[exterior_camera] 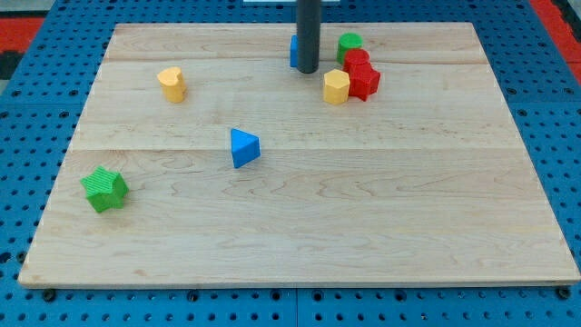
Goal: Move the green star closer to the yellow hexagon and red star
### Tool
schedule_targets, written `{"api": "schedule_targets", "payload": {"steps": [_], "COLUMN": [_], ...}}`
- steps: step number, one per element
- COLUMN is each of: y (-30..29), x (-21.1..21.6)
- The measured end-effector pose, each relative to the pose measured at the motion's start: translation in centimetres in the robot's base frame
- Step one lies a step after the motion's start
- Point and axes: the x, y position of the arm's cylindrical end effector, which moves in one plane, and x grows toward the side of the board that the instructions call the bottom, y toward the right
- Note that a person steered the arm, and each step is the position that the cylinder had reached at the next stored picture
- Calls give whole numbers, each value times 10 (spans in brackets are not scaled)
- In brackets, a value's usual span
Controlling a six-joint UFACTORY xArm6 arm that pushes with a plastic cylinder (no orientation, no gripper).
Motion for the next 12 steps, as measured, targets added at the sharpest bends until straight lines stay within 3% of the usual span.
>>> {"api": "schedule_targets", "payload": {"steps": [2,3,4,5,6,7,8,10,12], "y": [32,21,-16,-95,-200,-268,-290,-225,-293], "x": [84,138,205,251,254,247,205,99,141]}}
